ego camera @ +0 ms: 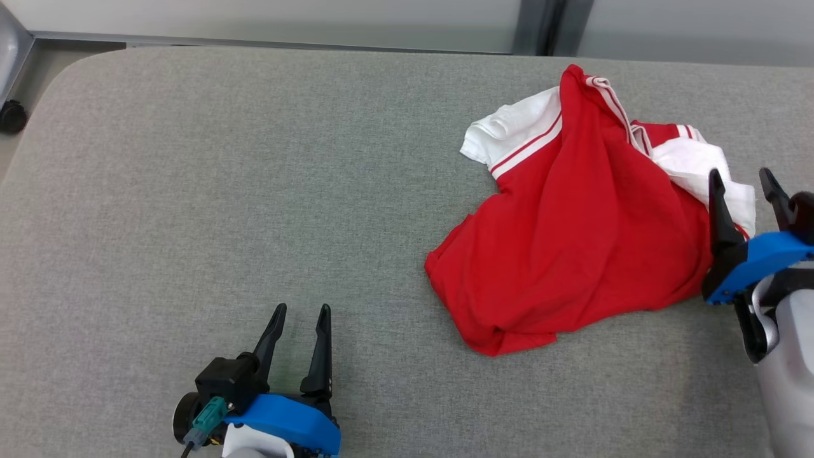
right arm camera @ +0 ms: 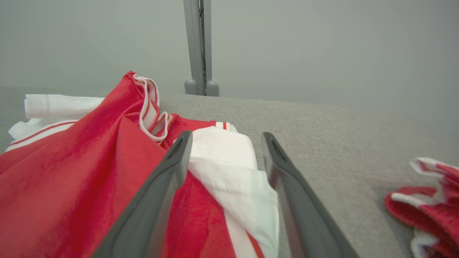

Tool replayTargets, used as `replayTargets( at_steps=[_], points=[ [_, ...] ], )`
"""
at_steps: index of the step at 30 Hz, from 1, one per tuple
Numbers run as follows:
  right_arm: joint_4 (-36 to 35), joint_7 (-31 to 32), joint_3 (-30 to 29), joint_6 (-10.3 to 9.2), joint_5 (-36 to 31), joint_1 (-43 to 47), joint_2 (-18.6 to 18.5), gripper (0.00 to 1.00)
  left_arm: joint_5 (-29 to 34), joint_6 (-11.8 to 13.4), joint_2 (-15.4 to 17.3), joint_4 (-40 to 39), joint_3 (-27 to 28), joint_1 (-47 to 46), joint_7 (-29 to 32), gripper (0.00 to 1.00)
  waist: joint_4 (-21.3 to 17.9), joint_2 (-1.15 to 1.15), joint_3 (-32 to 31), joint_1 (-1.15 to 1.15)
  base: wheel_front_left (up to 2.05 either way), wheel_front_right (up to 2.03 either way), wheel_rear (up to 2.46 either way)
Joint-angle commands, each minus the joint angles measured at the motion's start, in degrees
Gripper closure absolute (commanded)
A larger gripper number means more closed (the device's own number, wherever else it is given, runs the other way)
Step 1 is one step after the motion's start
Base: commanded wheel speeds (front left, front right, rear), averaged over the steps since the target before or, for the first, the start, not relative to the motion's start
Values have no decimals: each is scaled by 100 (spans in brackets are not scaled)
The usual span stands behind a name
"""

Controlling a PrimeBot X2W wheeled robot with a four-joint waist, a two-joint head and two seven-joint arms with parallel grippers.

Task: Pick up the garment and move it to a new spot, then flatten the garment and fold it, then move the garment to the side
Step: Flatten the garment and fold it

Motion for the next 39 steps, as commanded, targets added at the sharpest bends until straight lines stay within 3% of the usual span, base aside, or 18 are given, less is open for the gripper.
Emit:
replayTargets(
  at_steps=[1, 8, 18, 19, 20, 21, 32, 39],
  points=[
    [40, -16, 33, 0, -92, 158, -119, 0, 39, -8, -4, -2, 7, 13, -25, 0, -83, 0, -52, -1, 0, 0, 0],
    [406, -16, 98, 0, 103, 288, -246, 0, 26, -38, -2, 15, -8, 79, -25, 0, -169, 0, -53, -1, 0, 0, 0],
    [786, -16, 72, 0, 283, -64, -275, 0, 110, -60, -3, 6, -3, -32, -25, 0, 15, 0, 87, -1, 0, 0, 0],
    [821, -16, 55, 0, 283, -90, -267, 47, 122, -62, -2, 1, 11, -22, -25, 0, 27, 0, 95, -1, 0, 0, 0],
    [816, -16, 33, 0, 303, -111, -253, 84, 131, -66, -4, -1, 22, -9, -25, 0, 36, 0, 101, -1, 0, 0, 0],
    [794, -16, -23, -1, 330, -129, -247, 100, 137, -69, -4, 0, 36, 0, -25, 0, 40, 0, 107, -1, 0, 0, 0],
    [-584, -16, -596, -1, 769, 460, 243, 100, 167, -87, -4, 52, 158, 223, -25, 0, -331, 0, -347, -1, 0, 0, 0],
    [-1272, -16, -1614, 0, 788, 1687, 741, 100, 102, -115, -2, 63, 188, 387, -25, 0, -699, 0, -757, -1, 0, 0, 0]
  ],
)
